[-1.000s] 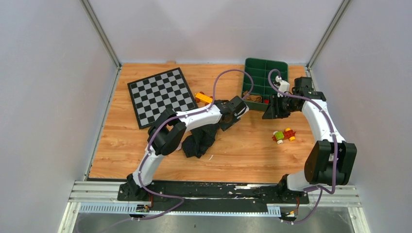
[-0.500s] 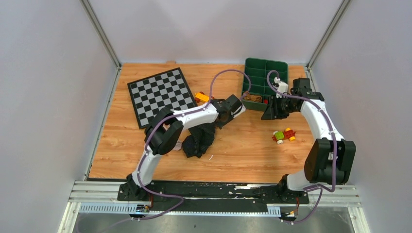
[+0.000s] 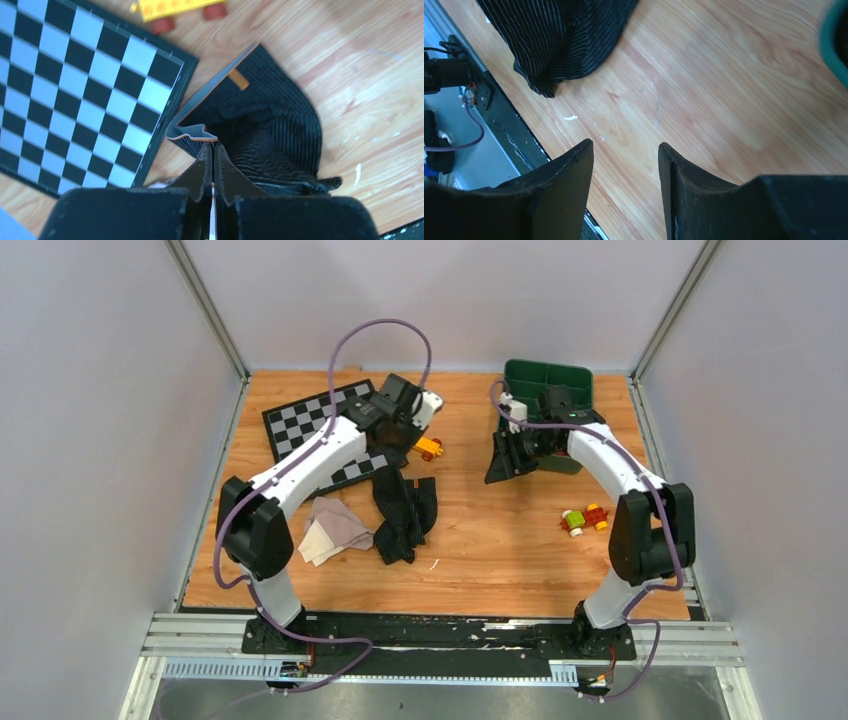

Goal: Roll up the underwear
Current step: Flatten out the underwear at the center of the board.

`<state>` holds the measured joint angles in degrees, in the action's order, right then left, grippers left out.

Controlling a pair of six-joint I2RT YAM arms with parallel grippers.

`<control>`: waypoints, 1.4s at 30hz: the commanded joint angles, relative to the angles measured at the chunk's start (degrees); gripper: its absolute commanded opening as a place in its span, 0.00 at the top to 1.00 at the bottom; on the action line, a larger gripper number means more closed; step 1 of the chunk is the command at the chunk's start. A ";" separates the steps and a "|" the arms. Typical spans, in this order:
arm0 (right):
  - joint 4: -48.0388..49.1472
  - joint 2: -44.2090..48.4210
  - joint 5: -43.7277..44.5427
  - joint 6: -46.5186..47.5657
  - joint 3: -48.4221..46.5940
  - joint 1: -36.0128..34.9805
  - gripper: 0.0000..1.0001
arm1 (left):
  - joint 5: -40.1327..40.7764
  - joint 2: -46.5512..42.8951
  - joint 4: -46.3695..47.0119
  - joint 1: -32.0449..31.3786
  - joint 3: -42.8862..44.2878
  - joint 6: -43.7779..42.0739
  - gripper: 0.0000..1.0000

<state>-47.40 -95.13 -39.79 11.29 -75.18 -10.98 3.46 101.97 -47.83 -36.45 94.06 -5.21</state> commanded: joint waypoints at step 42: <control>11.94 -37.57 36.30 -12.50 -27.31 -27.14 0.80 | 1.36 -7.56 -2.90 12.04 -11.22 1.10 1.00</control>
<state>-36.51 -129.58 -6.61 -5.30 -103.02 -36.32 4.73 95.83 -52.07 -24.82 82.85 -4.14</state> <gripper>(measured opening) 0.284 0.007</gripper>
